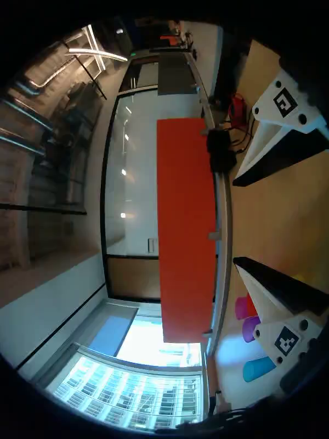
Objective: Pour water
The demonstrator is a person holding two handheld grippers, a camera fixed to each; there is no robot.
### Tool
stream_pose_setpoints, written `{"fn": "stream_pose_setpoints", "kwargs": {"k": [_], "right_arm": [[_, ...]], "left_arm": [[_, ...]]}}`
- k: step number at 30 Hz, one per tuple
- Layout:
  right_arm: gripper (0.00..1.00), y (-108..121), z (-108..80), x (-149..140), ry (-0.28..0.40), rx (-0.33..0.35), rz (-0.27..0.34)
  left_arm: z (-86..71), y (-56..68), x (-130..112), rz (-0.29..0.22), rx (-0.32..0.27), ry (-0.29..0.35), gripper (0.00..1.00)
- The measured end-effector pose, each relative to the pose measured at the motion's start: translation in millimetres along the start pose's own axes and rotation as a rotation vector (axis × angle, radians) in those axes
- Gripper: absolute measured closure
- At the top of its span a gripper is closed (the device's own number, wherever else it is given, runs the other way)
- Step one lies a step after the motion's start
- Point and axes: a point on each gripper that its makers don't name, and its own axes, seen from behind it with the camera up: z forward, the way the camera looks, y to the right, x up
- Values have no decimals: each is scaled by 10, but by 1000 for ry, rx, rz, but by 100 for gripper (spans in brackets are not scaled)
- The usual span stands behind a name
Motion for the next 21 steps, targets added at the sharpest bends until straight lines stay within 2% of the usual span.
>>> {"fn": "stream_pose_setpoints", "kwargs": {"k": [9,21], "right_arm": [[1,63,-8,-214,-38,-13,-11],[1,108,-17,-357,-66,-22,-13]], "left_arm": [[-1,-7,0,0,0,0,2],[0,-1,-1,0,0,0,2]]}}
